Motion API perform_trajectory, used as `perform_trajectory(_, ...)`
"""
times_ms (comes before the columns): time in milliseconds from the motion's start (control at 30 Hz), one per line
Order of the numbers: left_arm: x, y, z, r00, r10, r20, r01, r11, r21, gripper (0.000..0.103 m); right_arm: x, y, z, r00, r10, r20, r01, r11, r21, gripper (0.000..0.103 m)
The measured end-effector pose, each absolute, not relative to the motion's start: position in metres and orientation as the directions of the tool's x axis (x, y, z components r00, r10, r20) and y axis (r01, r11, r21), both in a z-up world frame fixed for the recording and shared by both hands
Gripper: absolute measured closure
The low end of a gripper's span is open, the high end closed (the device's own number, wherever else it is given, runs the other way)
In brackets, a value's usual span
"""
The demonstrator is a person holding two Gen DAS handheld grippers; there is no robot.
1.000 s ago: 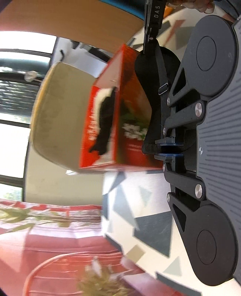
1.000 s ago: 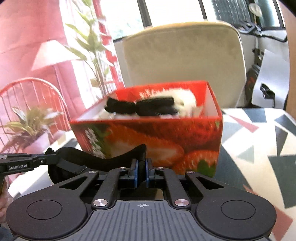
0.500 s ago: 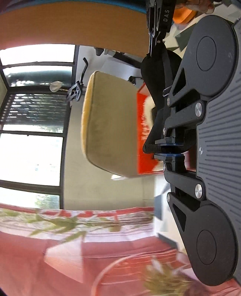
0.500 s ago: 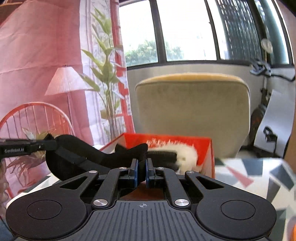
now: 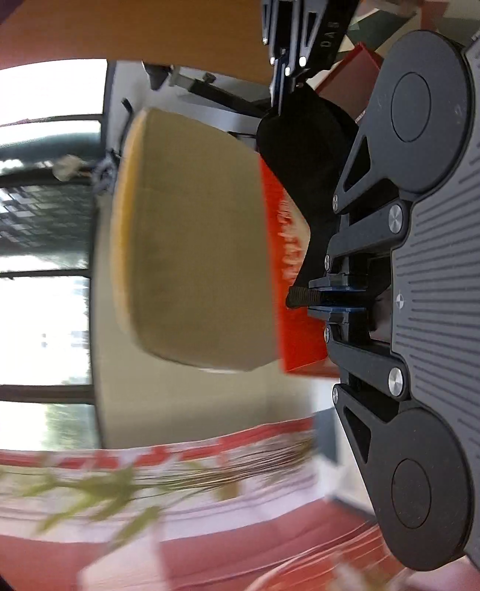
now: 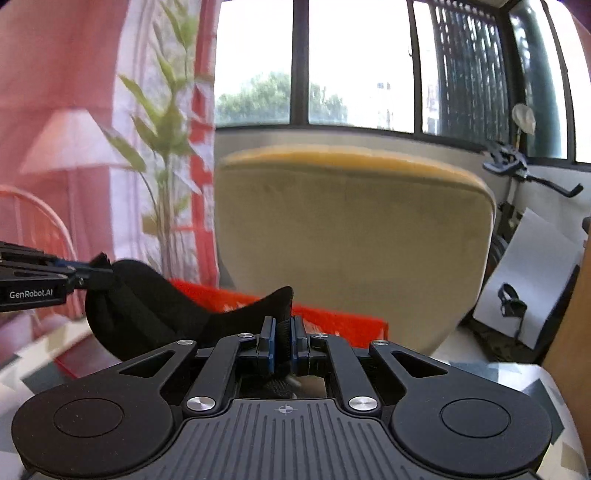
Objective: Organize soft objects
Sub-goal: 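Lift the black eye mask with both grippers and carry it over the red box, then lower the eye mask into the red box and open both grippers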
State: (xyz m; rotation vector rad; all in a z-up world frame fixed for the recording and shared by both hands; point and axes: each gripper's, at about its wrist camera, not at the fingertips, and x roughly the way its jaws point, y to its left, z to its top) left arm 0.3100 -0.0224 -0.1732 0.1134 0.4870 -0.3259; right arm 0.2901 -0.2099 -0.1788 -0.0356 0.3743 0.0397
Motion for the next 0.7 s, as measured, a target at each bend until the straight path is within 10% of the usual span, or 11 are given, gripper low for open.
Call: perform_trajectory(700,0.349,-0.012,-0.207,0.718,-0.256,-0.647,0.317,0.948,-0.023,0.093,0.329,-0.217,-0.233,0.839,0.0,-0.544,0.01,1.0,0.015,0.096)
